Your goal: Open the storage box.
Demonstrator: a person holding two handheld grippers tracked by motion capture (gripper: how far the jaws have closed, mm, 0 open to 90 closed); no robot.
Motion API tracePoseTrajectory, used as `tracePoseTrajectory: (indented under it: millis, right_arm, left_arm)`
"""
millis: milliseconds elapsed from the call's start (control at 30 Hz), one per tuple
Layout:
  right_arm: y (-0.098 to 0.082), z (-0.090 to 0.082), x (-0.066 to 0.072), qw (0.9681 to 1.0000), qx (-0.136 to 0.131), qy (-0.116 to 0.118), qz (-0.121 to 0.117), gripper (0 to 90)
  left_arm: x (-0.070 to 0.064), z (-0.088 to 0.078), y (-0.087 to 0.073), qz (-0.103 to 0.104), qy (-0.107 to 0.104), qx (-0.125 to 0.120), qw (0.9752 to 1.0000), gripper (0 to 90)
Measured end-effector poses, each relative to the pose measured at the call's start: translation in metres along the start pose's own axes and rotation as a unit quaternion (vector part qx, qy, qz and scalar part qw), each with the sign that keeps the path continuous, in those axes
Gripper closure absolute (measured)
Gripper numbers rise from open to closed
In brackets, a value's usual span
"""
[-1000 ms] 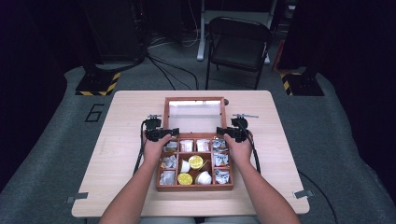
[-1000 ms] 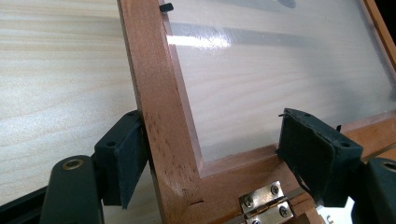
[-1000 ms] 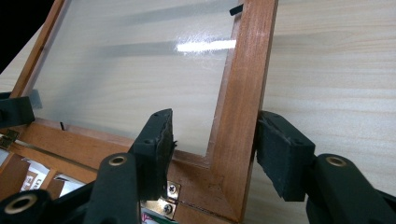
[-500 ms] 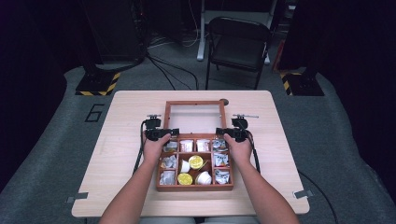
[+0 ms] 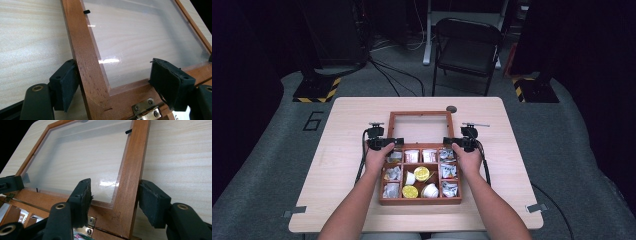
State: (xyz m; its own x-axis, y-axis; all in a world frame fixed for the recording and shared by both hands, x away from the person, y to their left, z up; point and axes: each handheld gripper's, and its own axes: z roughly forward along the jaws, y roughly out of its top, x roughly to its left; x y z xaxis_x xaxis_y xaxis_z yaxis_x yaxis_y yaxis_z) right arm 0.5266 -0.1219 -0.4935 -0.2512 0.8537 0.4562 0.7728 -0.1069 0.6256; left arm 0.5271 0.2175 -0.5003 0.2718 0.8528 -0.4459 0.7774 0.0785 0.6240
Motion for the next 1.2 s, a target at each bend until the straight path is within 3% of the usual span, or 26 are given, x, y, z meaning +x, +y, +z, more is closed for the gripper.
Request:
tracePoseTrajectory:
  millis: [367, 500, 800, 1033, 1100, 1200]
  right_arm:
    - [0.0000, 0.0004, -0.0020, 1.0000, 0.002, 0.003, 0.002, 44.2]
    - [-0.0003, 0.0000, -0.0015, 0.9998, 0.008, 0.003, 0.015, 44.2]
    - [-0.0003, -0.0005, -0.0016, 0.9999, 0.006, 0.001, 0.013, 44.2]
    - [-0.0006, 0.0006, -0.0050, 0.9997, 0.010, 0.007, 0.023, 44.1]
    - [-0.0010, 0.0005, -0.0046, 0.9989, 0.017, 0.010, 0.041, 44.0]
    - [-0.0015, 0.0012, -0.0045, 0.9994, 0.013, 0.008, 0.032, 42.8]
  left_arm:
    - [0.0009, 0.0013, 0.0003, -0.007, -0.005, 0.004, 1.0000, 24.2]
    - [0.0013, 0.0020, 0.0006, -0.010, -0.007, 0.005, 0.9999, 24.1]
    - [0.0017, 0.0026, 0.0014, -0.004, -0.009, 0.006, 0.9999, 24.0]
    - [0.0032, 0.0045, 0.0021, -0.023, -0.013, 0.015, 0.9995, 23.8]
    - [0.0035, 0.0044, 0.0022, -0.025, -0.015, 0.015, 0.9995, 24.3]
    - [0.0034, 0.0044, 0.0022, -0.025, -0.014, 0.016, 0.9995, 24.2]
